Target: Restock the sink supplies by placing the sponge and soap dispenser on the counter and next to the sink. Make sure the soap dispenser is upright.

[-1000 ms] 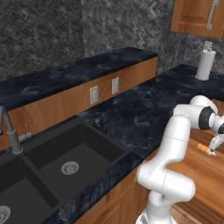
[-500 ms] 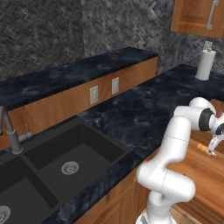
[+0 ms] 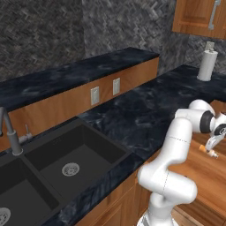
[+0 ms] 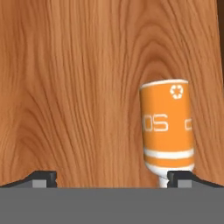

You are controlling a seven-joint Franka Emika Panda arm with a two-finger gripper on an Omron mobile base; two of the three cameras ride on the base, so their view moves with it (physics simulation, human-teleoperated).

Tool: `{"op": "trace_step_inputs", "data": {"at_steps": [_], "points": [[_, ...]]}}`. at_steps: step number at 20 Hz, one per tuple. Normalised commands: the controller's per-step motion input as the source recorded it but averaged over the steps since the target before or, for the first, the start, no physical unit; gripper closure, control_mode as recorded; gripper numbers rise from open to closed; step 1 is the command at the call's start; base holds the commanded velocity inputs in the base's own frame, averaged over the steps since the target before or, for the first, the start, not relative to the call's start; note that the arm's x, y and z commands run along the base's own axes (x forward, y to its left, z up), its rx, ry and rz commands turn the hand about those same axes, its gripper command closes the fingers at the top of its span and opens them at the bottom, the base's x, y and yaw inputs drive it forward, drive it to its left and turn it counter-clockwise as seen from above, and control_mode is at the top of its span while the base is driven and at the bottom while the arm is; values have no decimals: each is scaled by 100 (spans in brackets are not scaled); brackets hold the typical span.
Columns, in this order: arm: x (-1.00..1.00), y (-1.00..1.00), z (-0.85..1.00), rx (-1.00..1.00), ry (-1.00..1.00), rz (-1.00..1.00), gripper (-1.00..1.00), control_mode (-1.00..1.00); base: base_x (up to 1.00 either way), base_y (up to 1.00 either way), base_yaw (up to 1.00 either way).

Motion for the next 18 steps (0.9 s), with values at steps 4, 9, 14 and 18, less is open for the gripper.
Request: {"op": "trace_step_inputs", "data": {"at_steps": [4,9,14,18], "points": [[14,-11,-30,-2,0,-1,-100,-100,0,0,0],[16,-24,-26,0,0,0,-100,-100,0,0,0],[12,-27,-7,0,-2,0,-100,-100,0,0,0],[15,-16,-7,0,0,0,-100,-100,0,0,0]]}}
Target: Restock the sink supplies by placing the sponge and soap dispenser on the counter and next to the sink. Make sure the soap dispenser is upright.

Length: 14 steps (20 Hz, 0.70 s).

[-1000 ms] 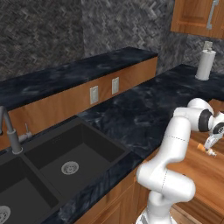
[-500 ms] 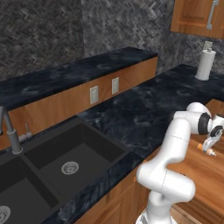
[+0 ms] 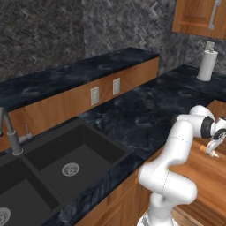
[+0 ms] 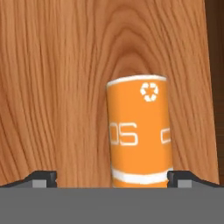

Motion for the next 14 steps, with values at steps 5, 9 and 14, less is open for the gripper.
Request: {"op": "trace_step_inputs", "data": {"at_steps": [5,9,14], "points": [[2,0,-22,0,0,0,-100,-100,0,0,0],[0,0,-35,0,-3,0,-100,-100,0,0,0],[0,1,-30,0,-1,0,-100,-100,0,0,0]]}}
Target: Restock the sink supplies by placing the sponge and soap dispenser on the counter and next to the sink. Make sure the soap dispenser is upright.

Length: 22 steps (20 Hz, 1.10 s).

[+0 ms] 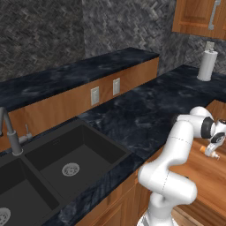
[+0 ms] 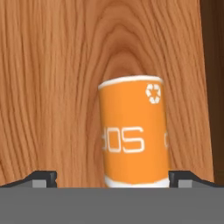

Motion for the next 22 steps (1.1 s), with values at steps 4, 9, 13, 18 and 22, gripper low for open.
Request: {"op": "trace_step_inputs", "data": {"at_steps": [4,9,13,18,22], "points": [[-19,2,-33,0,0,0,-100,-100,0,0,0],[-22,16,-47,0,2,0,-100,-100,0,0,0],[-55,6,-7,0,3,0,-100,-100,0,0,0],[-43,33,2,0,5,0,-100,-100,0,0,0],[0,0,19,0,0,0,-100,-100,0,0,0]]}}
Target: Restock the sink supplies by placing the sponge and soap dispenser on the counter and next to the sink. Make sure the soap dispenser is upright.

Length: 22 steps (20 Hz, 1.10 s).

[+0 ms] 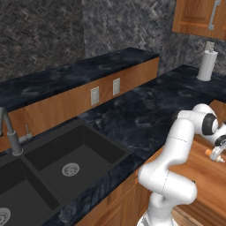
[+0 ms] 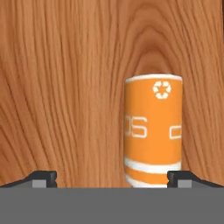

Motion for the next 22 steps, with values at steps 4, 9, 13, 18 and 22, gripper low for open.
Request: {"op": "trace_step_inputs", "data": {"at_steps": [4,9,13,18,22], "points": [[16,-7,3,0,-2,0,-100,-100,0,0,0],[16,-8,-2,0,-4,0,-100,-100,0,0,0],[9,-29,-14,0,-4,0,-100,-100,0,0,0],[0,-33,-29,0,-3,0,-100,-100,0,0,0],[0,-18,-60,0,0,2,-100,-100,0,0,0]]}}
